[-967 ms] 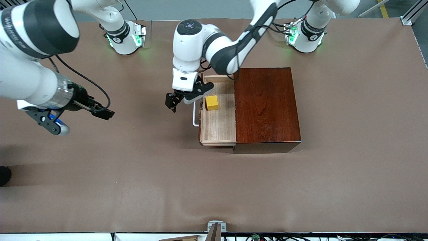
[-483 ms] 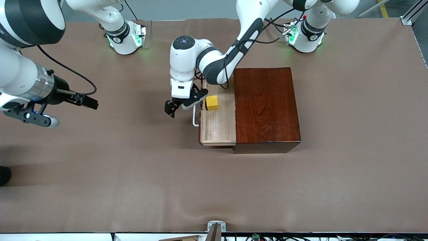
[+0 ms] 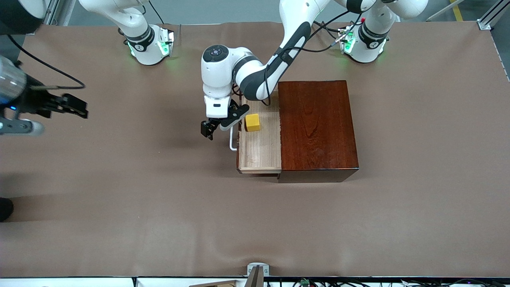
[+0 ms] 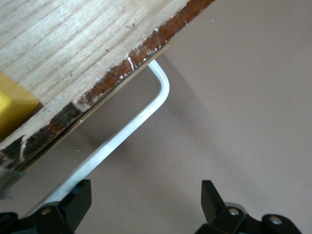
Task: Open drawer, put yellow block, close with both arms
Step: 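Push the drawer shut with the left gripper while the right gripper retracts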
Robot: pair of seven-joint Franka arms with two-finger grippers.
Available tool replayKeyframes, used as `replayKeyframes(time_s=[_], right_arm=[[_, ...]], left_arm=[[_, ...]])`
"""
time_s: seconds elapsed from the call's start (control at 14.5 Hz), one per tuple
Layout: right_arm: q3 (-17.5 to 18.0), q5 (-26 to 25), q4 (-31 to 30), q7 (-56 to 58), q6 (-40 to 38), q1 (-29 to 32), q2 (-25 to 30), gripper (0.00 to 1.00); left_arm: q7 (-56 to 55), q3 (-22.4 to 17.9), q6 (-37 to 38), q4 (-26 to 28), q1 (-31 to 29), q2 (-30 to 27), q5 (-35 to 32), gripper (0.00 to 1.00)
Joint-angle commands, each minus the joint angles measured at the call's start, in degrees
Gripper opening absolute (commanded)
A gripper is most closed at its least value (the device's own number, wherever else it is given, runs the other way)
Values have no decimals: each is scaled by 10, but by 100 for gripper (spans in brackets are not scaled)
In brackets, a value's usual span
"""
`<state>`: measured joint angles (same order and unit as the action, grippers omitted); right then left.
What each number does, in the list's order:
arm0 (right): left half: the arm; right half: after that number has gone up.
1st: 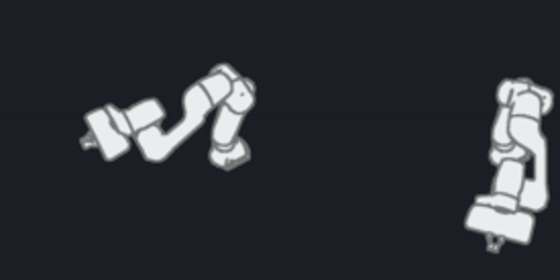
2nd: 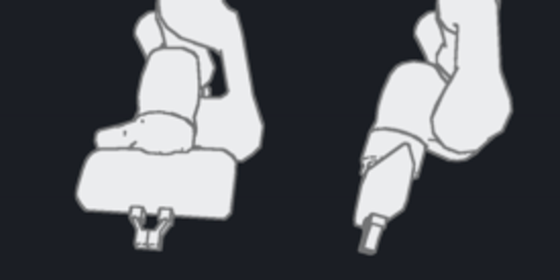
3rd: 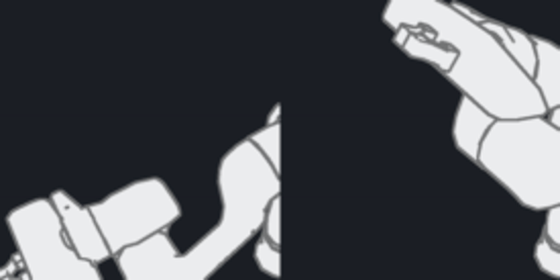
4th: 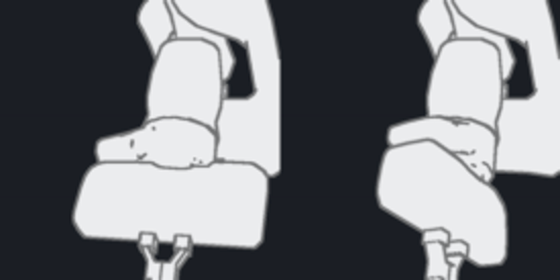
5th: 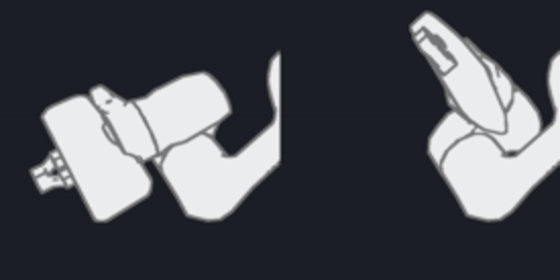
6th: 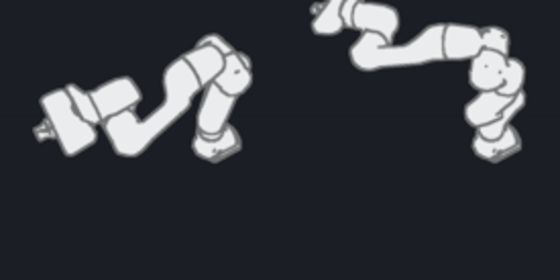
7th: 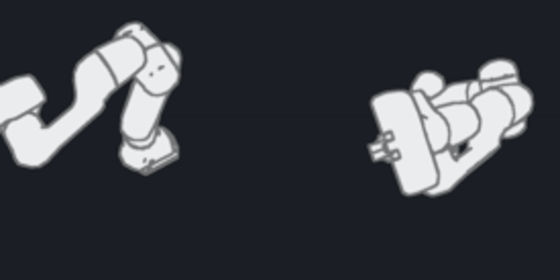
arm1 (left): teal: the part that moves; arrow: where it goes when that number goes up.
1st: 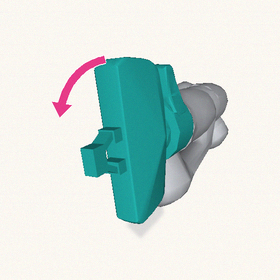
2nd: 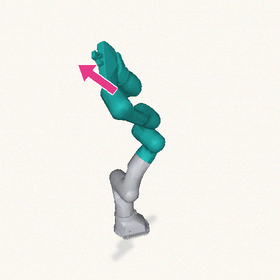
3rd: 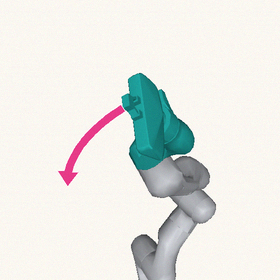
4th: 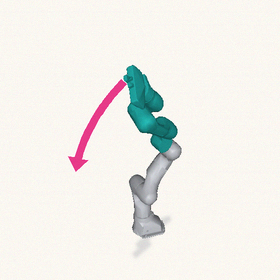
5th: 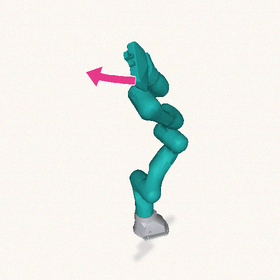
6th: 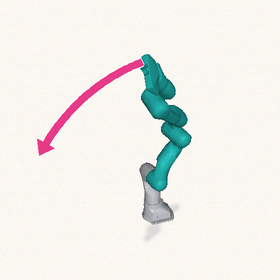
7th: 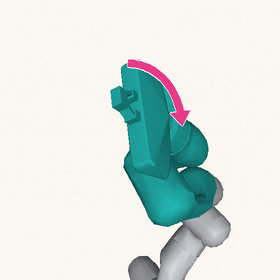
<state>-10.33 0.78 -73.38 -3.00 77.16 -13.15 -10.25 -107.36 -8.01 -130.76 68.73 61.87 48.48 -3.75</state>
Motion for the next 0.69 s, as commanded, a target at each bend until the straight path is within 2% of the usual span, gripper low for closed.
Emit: replayKeyframes(time_s=[0.0,0.21,0.48,0.62], right_arm=[[8,-7,-34,58,4,28,36,100],[8,-9,-80,76,21,44,70,100],[8,-9,-173,77,73,72,143,100],[9,-10,-178,77,76,71,147,100]], left_arm=[[-11,-9,45,-12,1,4,-7,100],[-7,-8,132,-9,-24,-9,-9,100],[27,-8,225,-9,-44,-11,-6,100],[27,-8,249,-9,-54,-12,-8,100]])
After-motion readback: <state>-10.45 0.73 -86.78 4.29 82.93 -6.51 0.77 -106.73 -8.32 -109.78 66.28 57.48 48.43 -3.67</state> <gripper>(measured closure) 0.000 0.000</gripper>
